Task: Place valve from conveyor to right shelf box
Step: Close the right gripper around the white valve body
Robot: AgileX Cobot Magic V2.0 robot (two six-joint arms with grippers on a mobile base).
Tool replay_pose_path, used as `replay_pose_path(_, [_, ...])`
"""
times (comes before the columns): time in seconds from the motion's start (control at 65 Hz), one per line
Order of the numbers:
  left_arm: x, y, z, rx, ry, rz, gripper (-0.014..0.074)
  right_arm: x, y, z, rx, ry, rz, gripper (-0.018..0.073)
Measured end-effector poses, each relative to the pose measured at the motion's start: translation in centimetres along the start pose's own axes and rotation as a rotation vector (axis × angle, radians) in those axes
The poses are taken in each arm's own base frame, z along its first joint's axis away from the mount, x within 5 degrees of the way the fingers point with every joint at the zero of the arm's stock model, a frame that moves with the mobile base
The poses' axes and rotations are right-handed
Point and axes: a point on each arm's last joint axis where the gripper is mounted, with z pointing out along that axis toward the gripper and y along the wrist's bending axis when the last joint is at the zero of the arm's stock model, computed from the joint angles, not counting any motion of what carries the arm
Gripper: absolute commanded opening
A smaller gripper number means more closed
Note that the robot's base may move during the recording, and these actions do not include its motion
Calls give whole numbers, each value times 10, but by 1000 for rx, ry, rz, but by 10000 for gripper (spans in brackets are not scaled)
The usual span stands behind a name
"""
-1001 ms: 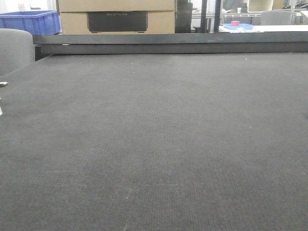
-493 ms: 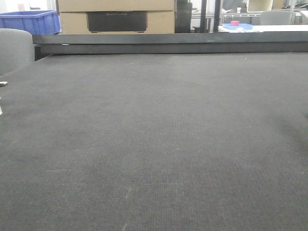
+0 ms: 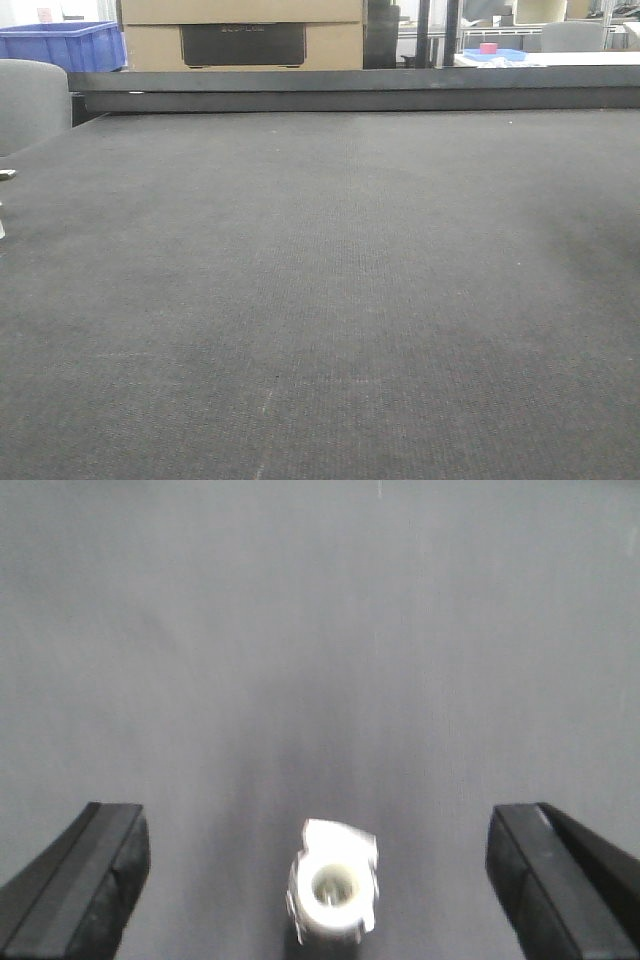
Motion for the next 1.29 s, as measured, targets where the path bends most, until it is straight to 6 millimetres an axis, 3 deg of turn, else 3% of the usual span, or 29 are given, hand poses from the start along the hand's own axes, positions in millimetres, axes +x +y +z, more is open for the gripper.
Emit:
replay_pose_path(0.216, [2,0,0,-1,20,0,587,-11,-17,53,22,290,39,568])
replay_pose_path(0.416, [3,0,0,-2,30,0,587,1,-25,111,11,457,70,568])
replay_pose_path(0.647, [3,0,0,-2,30,0,587,18,-27,158,-10,591,92,568])
replay_pose_path(0.939, [5,0,0,-3,50,-1,587,40,-27,172,-11,647,100,568])
replay_pose_path(1.293, [5,0,0,-3,52,-1,587,41,-26,175,-9,623,97,568])
